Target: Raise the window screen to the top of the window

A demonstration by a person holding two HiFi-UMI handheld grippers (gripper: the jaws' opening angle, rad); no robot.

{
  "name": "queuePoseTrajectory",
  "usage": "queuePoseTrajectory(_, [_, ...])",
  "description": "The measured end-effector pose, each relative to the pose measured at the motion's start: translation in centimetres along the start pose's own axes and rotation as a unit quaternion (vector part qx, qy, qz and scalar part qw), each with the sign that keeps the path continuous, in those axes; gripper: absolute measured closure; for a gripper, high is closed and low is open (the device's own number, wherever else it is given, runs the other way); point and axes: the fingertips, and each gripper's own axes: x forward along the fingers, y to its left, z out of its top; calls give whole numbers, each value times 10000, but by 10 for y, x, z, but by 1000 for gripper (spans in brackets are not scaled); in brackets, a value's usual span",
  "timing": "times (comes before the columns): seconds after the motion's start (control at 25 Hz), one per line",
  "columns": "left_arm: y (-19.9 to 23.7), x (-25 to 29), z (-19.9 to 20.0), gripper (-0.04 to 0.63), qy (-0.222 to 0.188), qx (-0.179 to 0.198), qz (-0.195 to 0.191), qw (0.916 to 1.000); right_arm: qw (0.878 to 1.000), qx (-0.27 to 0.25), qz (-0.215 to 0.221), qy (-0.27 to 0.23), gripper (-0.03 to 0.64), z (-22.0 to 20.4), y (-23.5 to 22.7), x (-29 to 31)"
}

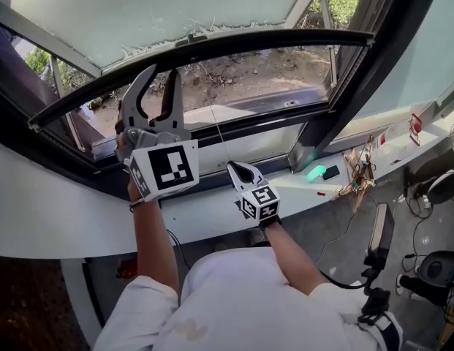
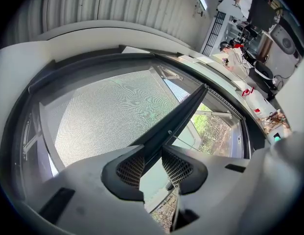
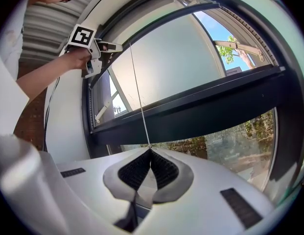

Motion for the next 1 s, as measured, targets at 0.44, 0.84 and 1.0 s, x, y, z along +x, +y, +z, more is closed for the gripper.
queuePoseTrajectory(0.44, [15,0,10,506,-41,40,133,9999,9998,13,-87,-183,614,20,1,-7])
queuePoseTrajectory(0.84, [35,1,31,506,-266,89,320,9991,9988,-20,60,-479,614,46,9,-8])
queuePoseTrajectory(1.0, [50,4,52,506,-427,309,406,9978,9975,-95,199,-665,614,67,19,-10])
